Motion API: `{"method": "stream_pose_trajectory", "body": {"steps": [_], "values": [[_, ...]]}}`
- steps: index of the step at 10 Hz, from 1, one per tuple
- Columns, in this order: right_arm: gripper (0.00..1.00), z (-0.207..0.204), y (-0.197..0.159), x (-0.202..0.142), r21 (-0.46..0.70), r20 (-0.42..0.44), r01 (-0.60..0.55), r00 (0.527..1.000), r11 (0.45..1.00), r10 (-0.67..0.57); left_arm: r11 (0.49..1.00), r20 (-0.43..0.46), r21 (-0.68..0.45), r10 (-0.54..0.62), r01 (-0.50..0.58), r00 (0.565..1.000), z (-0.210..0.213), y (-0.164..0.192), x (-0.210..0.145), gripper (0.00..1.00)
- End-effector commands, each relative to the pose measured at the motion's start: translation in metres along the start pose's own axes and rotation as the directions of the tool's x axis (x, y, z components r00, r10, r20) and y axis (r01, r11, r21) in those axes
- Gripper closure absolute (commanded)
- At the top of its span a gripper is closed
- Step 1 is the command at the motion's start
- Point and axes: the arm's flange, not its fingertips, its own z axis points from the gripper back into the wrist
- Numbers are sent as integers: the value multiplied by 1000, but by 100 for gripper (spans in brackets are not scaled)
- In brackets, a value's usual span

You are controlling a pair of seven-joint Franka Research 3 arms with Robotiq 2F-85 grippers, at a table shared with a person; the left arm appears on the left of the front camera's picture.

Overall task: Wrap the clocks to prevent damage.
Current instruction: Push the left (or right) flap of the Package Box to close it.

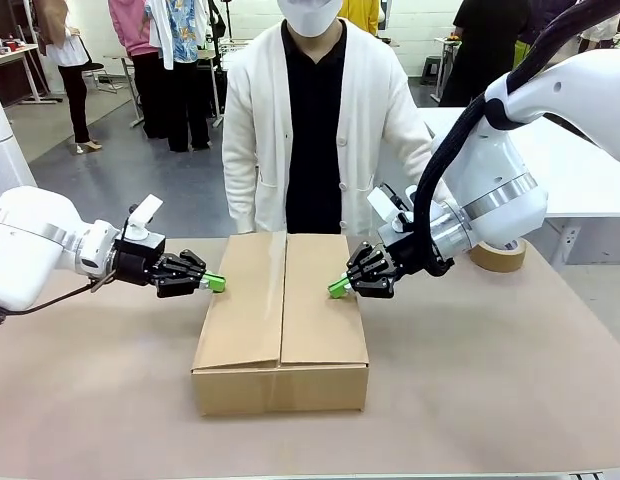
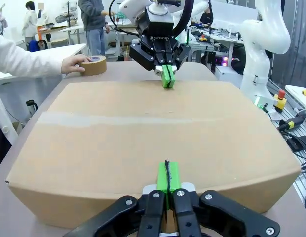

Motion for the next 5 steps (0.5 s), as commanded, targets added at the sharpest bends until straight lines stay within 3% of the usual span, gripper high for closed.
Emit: {"method": "stream_pose_trajectory", "body": {"steps": [1, 5], "values": [[99, -2, 0, -3, -2, -3, 6, 1000, 1000, -6, 1000, -7, 1, 1, -1, 1000, -2, 0, -3, 100], [99, -2, 0, -3, -2, -3, 6, 1000, 1000, -6, 1000, -7, 1, 1, -1, 1000, -2, 0, -3, 100]]}}
